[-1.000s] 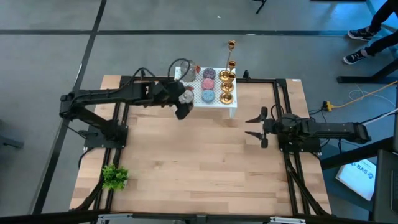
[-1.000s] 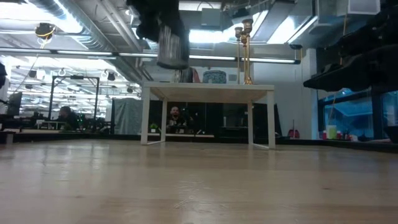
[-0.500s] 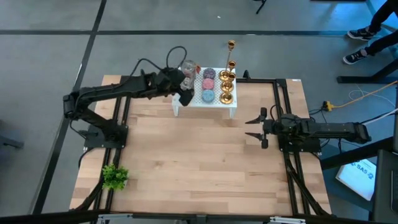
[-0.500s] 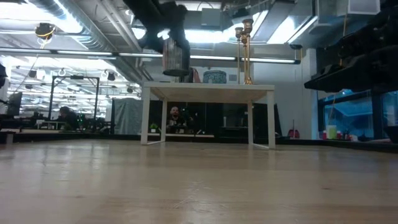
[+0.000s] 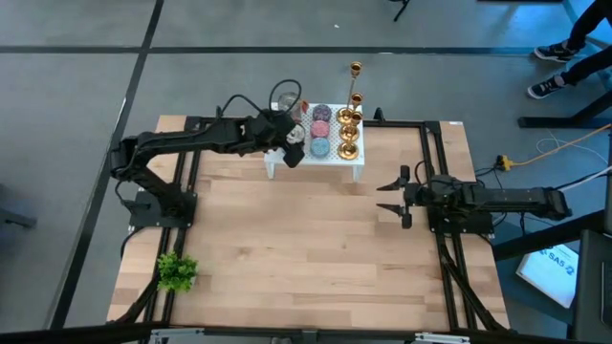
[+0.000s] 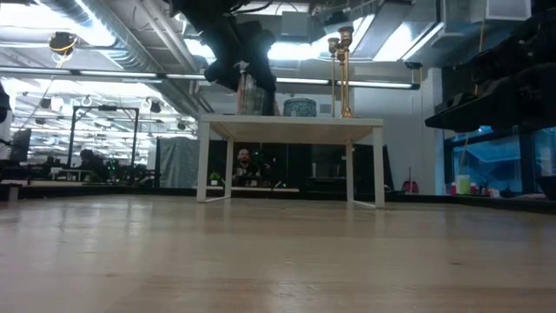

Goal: Pick & Place candle stick holders
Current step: Put the large yellow scented candle can on the shelf, then return to Home Position

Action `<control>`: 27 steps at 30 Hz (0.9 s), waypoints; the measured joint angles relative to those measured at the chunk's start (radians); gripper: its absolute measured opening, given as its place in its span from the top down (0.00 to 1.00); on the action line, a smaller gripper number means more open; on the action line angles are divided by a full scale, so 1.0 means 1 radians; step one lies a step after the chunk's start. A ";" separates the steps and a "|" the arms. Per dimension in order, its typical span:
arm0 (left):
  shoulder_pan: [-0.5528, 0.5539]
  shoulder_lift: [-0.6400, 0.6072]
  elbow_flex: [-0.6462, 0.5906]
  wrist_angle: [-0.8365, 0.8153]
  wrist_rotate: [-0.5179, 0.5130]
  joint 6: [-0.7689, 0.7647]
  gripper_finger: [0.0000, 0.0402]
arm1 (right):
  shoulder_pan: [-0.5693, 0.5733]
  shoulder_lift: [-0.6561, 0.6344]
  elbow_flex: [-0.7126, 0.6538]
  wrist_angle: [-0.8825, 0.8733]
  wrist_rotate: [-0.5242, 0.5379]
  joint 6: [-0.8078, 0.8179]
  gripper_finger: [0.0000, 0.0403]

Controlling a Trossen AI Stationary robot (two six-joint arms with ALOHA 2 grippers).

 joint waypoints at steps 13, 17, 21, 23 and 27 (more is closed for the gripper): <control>0.008 -0.010 -0.001 -0.011 0.002 0.054 0.04 | 0.001 0.009 0.000 -0.002 -0.002 0.000 0.42; 0.012 -0.026 -0.001 -0.007 0.009 0.057 0.01 | 0.001 0.009 0.000 -0.001 -0.005 0.000 0.42; 0.016 -0.060 -0.001 -0.004 0.009 0.062 0.01 | 0.001 0.009 0.000 -0.001 -0.005 0.000 0.42; 0.016 -0.082 -0.001 -0.004 0.008 0.061 0.01 | 0.001 0.009 0.000 -0.001 -0.005 0.000 0.42; 0.004 -0.137 -0.001 -0.005 0.007 0.063 0.00 | 0.001 0.009 0.000 -0.001 -0.005 0.000 0.42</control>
